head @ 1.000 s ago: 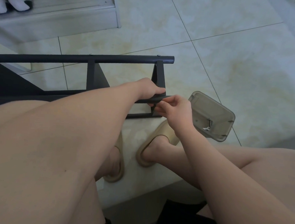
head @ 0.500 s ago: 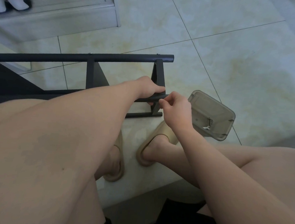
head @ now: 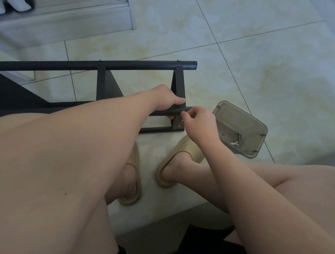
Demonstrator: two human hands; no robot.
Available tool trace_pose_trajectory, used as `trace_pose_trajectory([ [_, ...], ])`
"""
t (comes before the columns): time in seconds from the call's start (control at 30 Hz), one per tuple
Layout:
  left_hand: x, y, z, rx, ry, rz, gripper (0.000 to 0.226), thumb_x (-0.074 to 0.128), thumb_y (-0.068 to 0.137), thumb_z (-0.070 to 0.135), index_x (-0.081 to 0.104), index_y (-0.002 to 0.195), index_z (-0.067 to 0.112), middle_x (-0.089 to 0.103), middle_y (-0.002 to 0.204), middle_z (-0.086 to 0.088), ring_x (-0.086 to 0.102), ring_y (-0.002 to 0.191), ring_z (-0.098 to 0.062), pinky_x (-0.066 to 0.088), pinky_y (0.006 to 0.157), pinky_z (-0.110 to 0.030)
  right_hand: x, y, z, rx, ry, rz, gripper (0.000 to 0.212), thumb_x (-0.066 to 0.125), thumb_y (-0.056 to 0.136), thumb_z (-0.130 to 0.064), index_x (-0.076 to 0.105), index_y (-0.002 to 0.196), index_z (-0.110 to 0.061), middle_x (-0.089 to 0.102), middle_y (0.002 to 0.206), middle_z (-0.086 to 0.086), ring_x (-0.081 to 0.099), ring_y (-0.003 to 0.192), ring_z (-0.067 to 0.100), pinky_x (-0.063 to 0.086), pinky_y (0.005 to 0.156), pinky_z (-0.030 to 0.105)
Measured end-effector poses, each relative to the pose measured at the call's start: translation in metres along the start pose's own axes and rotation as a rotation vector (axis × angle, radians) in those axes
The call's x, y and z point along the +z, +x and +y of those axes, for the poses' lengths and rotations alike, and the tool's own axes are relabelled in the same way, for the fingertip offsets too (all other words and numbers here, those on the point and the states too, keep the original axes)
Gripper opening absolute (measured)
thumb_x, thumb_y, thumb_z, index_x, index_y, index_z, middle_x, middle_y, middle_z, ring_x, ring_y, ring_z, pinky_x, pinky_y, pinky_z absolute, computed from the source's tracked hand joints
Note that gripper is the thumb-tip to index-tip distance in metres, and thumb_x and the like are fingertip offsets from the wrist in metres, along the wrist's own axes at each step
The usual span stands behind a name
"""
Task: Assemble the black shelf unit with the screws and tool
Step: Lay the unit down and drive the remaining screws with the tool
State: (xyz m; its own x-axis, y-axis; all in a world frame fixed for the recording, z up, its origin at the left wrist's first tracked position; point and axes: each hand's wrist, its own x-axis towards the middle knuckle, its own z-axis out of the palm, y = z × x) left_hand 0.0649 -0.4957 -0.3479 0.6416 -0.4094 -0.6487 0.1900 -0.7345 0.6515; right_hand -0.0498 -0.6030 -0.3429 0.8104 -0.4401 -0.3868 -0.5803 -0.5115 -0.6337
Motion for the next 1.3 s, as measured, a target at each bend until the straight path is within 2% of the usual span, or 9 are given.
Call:
trace_pose_trajectory([
  [0.2,-0.002,0.003,0.0,0.003,0.022,-0.025,0.03,0.061,0.091,0.042,0.073,0.085,0.015,0.077,0.076,-0.006,0.075,0.08,-0.02,0.052,0.093,-0.037,-0.004,0.003,0.002,-0.059,-0.183,0.147,0.022,0.067,0.09,-0.039,0.057,0.1,-0.022,0.064,0.093,-0.003,0.059,0.085,0.025,0.046,0.066,0.035],
  [0.37,0.001,0.011,0.004,0.053,0.074,-0.031,0.028,0.05,0.101,0.033,0.062,0.096,0.008,0.072,0.095,-0.012,0.075,0.077,-0.028,0.048,0.058,-0.029,-0.011,0.015,0.002,-0.133,-0.265,0.124,0.039,0.066,0.093,-0.044,0.065,0.129,-0.029,0.046,0.132,-0.001,0.056,0.111,0.024,0.05,0.08,0.039],
  [0.6,-0.034,0.016,0.005,0.073,0.262,0.001,0.04,0.032,0.106,0.032,0.063,0.104,0.007,0.075,0.095,-0.004,0.067,0.075,-0.026,0.044,0.073,-0.03,-0.014,0.058,-0.022,-0.209,-0.238,0.044,0.037,0.064,0.097,-0.038,0.065,0.129,-0.019,0.053,0.122,0.005,0.058,0.106,0.023,0.046,0.09,0.034],
  [0.7,-0.054,0.022,0.002,0.085,0.299,0.069,0.036,0.033,0.106,0.036,0.059,0.091,0.017,0.074,0.095,-0.003,0.058,0.071,-0.019,0.04,0.066,-0.031,-0.014,0.083,-0.037,-0.242,-0.261,0.038,0.04,0.062,0.099,-0.037,0.063,0.133,-0.017,0.054,0.123,0.007,0.057,0.11,0.024,0.041,0.09,0.031],
  [0.83,-0.074,0.036,0.001,0.105,0.365,0.112,0.032,0.034,0.106,0.037,0.059,0.099,0.018,0.069,0.108,-0.005,0.057,0.09,-0.023,0.044,0.081,-0.036,-0.013,0.111,-0.056,-0.26,-0.285,0.03,0.041,0.062,0.099,-0.035,0.063,0.133,-0.012,0.06,0.126,0.01,0.057,0.116,0.028,0.046,0.094,0.035],
  [0.97,-0.08,0.046,0.0,0.107,0.412,0.181,0.029,0.033,0.106,0.039,0.054,0.095,0.022,0.065,0.103,-0.004,0.055,0.087,-0.022,0.038,0.073,-0.035,-0.012,0.126,-0.064,-0.294,-0.319,0.017,0.039,0.06,0.1,-0.035,0.064,0.126,-0.006,0.064,0.123,0.013,0.058,0.114,0.031,0.048,0.096,0.041],
  [1.13,-0.081,0.042,0.011,0.088,0.521,0.306,0.024,0.044,0.102,0.038,0.052,0.117,0.021,0.057,0.119,-0.003,0.054,0.107,-0.028,0.045,0.091,-0.041,-0.026,0.121,-0.052,-0.392,-0.353,-0.117,0.059,0.059,0.1,-0.041,0.042,0.151,-0.016,0.037,0.157,0.005,0.053,0.127,0.025,0.044,0.107,0.043],
  [1.23,-0.077,0.033,0.032,0.3,0.631,0.54,0.016,0.052,0.096,0.03,0.053,0.11,0.021,0.056,0.117,-0.001,0.053,0.106,-0.027,0.045,0.084,-0.041,-0.048,0.108,-0.029,-0.446,-0.421,-0.14,0.065,0.058,0.1,-0.042,0.032,0.156,-0.025,0.024,0.163,-0.002,0.051,0.13,0.023,0.044,0.107,0.044],
  [1.3,-0.064,0.028,0.047,0.481,0.71,0.547,0.003,0.049,0.097,0.024,0.049,0.098,0.022,0.057,0.11,-0.001,0.053,0.096,-0.024,0.041,0.073,-0.037,-0.067,0.101,-0.015,-0.454,-0.508,-0.165,0.062,0.056,0.101,-0.043,0.033,0.156,-0.026,0.03,0.161,-0.002,0.046,0.136,0.022,0.042,0.109,0.042],
])
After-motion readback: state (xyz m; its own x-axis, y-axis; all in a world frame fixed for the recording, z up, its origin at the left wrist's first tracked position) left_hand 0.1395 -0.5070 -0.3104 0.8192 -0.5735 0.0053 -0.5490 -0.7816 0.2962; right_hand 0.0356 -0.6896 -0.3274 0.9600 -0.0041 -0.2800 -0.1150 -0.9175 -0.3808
